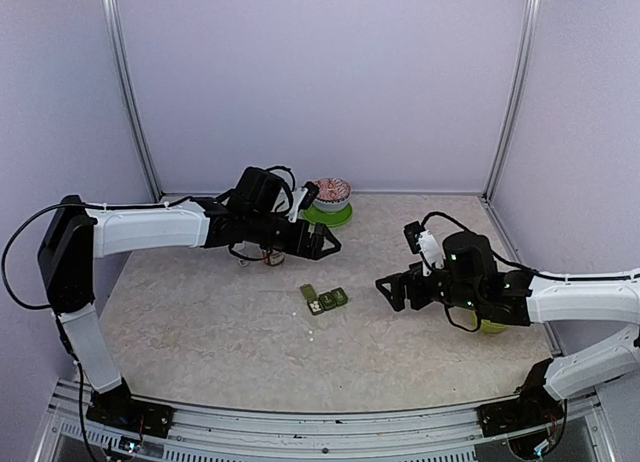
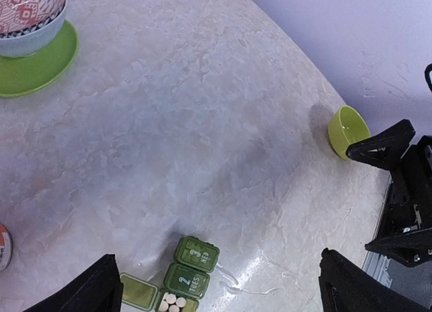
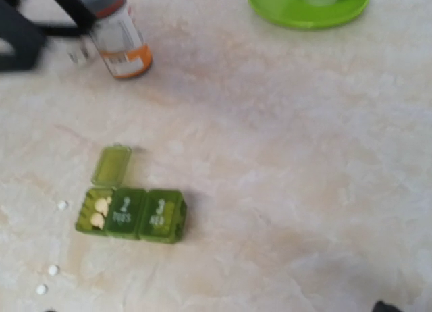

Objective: Sort the pills into containers
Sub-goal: Adjust the pill container at the center of the board, then hold the pill container at the center of the board.

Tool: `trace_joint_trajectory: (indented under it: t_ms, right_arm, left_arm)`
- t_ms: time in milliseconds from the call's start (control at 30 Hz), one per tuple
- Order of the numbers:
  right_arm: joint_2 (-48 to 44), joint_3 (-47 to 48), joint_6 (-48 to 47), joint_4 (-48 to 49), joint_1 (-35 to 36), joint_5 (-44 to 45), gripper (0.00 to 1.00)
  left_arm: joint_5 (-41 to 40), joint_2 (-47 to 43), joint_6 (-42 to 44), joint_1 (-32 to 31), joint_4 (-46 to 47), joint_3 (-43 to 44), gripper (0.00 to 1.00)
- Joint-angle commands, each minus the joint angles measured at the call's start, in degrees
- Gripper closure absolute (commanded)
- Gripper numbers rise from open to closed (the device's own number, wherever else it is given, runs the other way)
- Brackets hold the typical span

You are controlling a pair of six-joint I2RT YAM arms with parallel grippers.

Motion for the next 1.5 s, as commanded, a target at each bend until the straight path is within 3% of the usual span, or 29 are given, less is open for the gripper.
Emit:
trace_joint_trajectory:
  t_ms: [0,233,667,1467]
  right_arm:
    - [6.37,3.57,0.49,2.67,-0.9,-3.9,0.01]
    - [19.05,10.22,0.68,5.07,-1.63,-7.01,0.04]
    - [35.98,18.38,5.4,9.77,-3.88,-17.49,0.16]
    - [44.29,21.3,6.7,12.2,-3.87,-19.75,0.4]
  left_arm:
    - [1.23,-2.29,-1.9,0.81,5.04,-7.54,0.01]
    - [7.42,-3.39,-6.81,4.01,16.86,-17.27,0.01]
    - [8.32,1.8,-8.08,5.97,22.35,-18.75,0.01]
    - [8.86,6.98,-6.96,6.55,24.2,-18.49,0.01]
